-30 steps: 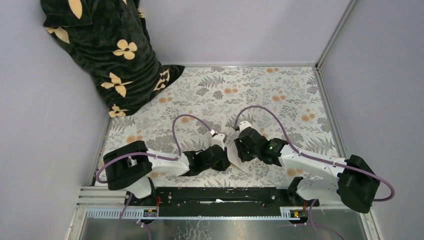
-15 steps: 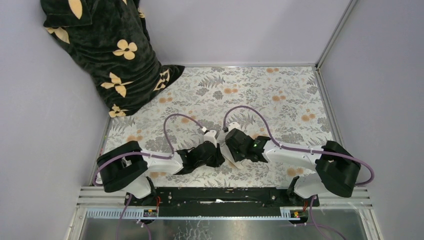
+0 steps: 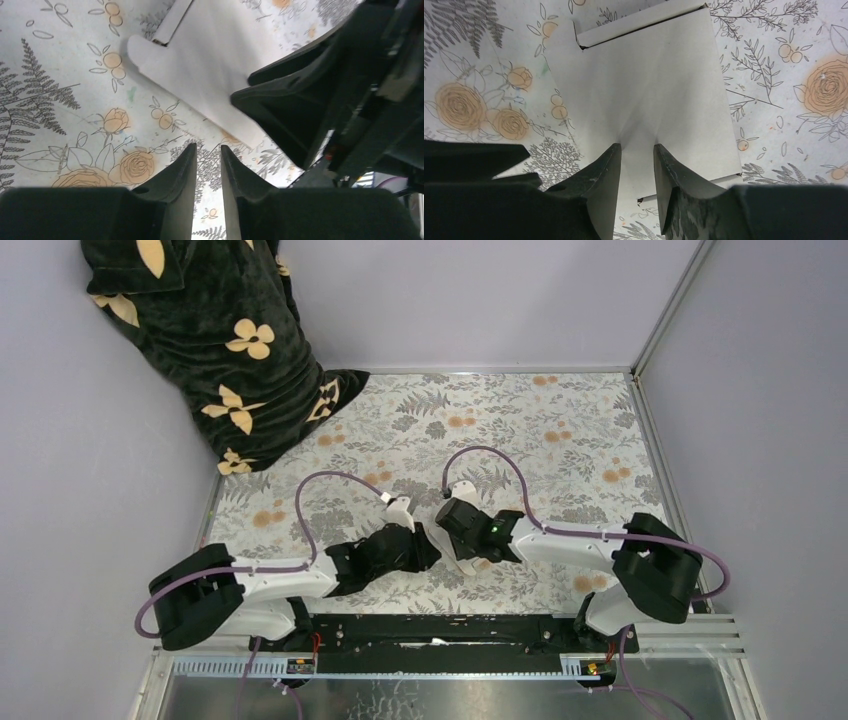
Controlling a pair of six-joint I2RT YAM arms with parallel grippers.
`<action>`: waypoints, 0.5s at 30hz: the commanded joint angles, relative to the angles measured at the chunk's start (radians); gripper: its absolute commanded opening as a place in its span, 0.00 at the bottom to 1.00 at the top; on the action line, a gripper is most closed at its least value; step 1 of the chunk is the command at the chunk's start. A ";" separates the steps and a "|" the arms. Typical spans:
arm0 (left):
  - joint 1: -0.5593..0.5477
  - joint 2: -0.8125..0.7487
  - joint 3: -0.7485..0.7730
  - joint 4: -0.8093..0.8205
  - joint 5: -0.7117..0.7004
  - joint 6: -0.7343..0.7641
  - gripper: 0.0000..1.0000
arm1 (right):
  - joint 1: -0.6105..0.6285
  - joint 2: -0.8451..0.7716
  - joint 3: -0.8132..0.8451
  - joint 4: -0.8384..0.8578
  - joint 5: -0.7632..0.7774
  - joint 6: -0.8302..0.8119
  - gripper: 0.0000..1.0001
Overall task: Fold the paper box
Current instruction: Close the paper box at the center of the board.
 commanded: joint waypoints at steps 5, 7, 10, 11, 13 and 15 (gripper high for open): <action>0.005 0.040 0.070 0.077 -0.107 -0.033 0.31 | 0.017 0.100 0.030 0.016 -0.044 0.165 0.41; 0.005 0.081 0.086 0.084 -0.115 -0.037 0.31 | 0.017 0.106 0.038 0.030 -0.051 0.184 0.41; 0.005 0.134 0.094 0.102 -0.112 -0.051 0.31 | 0.019 0.120 0.049 0.052 -0.061 0.202 0.42; 0.005 0.156 0.097 0.103 -0.117 -0.054 0.31 | 0.019 0.124 0.052 0.057 -0.060 0.207 0.42; 0.005 0.187 0.105 0.102 -0.133 -0.053 0.30 | 0.018 0.129 0.057 0.058 -0.053 0.216 0.42; 0.005 0.211 0.113 0.098 -0.143 -0.048 0.30 | 0.017 0.116 0.057 0.065 -0.047 0.225 0.42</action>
